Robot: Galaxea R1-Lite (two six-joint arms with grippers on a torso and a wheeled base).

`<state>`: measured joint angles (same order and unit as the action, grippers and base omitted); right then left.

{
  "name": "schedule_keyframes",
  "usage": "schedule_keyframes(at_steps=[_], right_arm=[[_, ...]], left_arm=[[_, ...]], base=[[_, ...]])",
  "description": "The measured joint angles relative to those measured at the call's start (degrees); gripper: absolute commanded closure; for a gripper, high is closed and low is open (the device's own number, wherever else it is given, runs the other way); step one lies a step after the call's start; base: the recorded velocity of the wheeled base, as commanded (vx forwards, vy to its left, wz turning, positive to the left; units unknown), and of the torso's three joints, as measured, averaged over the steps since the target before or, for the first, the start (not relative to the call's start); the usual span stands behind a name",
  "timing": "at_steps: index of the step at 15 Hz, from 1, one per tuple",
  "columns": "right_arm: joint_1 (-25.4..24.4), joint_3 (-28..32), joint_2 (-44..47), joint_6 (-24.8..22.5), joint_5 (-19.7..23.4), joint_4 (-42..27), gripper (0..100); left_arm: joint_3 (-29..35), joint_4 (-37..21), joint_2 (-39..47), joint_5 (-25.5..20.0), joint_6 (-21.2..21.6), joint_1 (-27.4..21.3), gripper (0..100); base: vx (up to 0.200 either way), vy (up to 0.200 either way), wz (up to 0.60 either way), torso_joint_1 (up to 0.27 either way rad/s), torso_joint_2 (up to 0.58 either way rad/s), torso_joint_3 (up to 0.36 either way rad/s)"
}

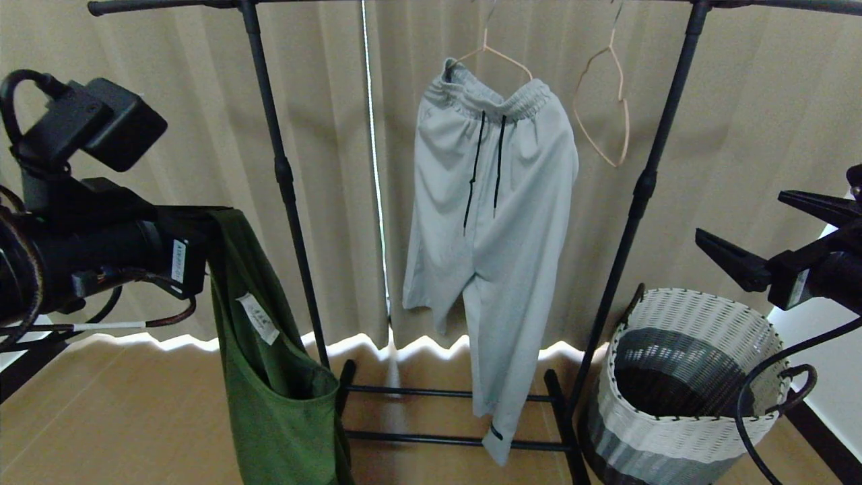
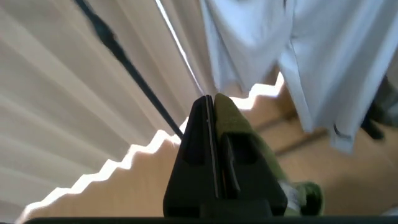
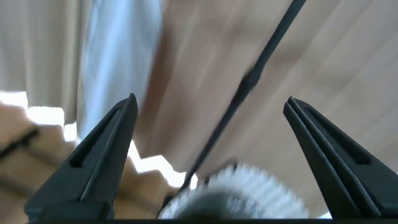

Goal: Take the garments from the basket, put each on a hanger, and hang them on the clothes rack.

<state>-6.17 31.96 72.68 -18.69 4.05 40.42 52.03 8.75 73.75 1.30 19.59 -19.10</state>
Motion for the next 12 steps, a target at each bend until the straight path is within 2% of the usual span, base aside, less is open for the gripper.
schedule_keyframes(at_steps=[2,5,8,12], right_arm=[[0.2,-0.2,0.2,0.0,-0.1,0.5,0],[0.3,-0.4,0.1,0.0,-0.1,0.5,0],[0.3,-0.5,0.1,-0.1,-0.1,0.2,0],[0.7,-1.5,0.2,-0.1,-0.2,0.1,0]], left_arm=[[-1.1,2.7,0.0,0.0,0.1,-1.0,100],[-2.1,2.8,0.0,0.0,0.1,-1.5,100],[-3.0,2.8,-0.1,0.0,0.1,-1.5,100],[-3.7,2.9,-0.7,0.1,0.2,-1.6,100]], base=[[0.000,0.000,0.00,0.134,-0.68,-0.249],[0.000,0.000,0.00,0.067,-0.52,-0.253],[0.000,0.000,0.00,0.333,-0.48,-0.259],[0.000,0.000,0.00,0.249,-0.49,-0.259]])
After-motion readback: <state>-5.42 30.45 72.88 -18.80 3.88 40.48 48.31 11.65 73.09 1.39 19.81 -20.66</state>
